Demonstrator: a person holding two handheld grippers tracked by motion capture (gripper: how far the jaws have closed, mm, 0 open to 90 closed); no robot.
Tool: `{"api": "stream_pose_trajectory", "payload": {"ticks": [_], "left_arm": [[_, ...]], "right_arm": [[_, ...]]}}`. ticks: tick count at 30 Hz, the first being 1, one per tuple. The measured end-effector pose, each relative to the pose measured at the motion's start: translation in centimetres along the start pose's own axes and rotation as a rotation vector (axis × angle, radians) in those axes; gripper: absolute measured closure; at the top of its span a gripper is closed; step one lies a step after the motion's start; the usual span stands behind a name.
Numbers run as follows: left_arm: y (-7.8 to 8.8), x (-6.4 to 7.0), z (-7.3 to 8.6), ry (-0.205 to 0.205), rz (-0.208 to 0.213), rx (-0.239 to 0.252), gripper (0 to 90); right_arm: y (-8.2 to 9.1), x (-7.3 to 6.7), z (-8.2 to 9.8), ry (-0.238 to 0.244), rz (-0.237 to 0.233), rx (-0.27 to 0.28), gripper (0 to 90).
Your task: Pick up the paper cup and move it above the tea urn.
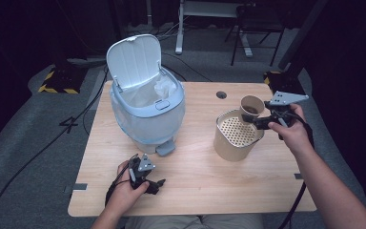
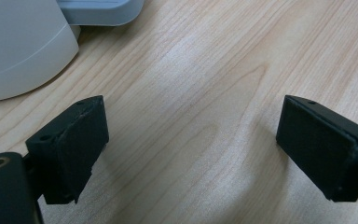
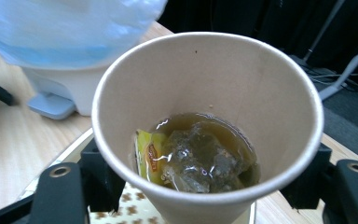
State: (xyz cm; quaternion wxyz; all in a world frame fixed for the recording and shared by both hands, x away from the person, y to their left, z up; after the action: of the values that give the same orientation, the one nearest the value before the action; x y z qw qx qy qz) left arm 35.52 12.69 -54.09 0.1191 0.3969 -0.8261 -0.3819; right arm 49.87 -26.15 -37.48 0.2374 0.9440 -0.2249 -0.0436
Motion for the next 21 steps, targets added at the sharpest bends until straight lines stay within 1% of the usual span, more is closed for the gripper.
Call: {"api": "stream_pose_trajectory", "payload": {"ticks": [4,9,15,16,17,21], "left_arm": [[0.0,0.0,0.0,0.001,0.000,0.000,9.8],[0.0,0.0,0.0,0.001,0.002,-0.002,9.7],[-0.1,0.0,-0.1,-0.006,0.004,-0.004,8.7],[-0.1,0.0,-0.1,-0.005,0.002,-0.003,8.8],[0.0,0.0,-0.1,-0.004,-0.001,-0.001,9.2],[0.0,0.0,0.0,-0.003,-0.001,-0.001,9.3]], "right_arm": [[-0.3,0.9,0.5,0.011,0.028,-0.026,29.2],[-0.2,1.2,0.6,0.034,0.042,-0.026,29.4],[0.2,0.8,0.2,0.064,0.046,-0.024,29.5],[0.2,0.7,0.2,0.073,0.047,-0.027,29.5],[0.3,0.5,0.0,0.092,0.048,-0.032,29.5],[0.4,0.1,-0.1,0.107,0.038,-0.030,29.5]]}}
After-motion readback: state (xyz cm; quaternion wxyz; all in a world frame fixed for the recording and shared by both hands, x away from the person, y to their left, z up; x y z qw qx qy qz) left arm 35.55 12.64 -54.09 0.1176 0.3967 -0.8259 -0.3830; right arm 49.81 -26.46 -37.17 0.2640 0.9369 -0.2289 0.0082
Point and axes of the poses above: each handheld gripper's, and its own axes: y roughly backward along the jaws, z roughly out of its underside, x roughly to its right, the point moved 5 cm from there along -y, roughly forward along the jaws, and after that the axes turned 10 degrees about -z, right-handed, at the moved point
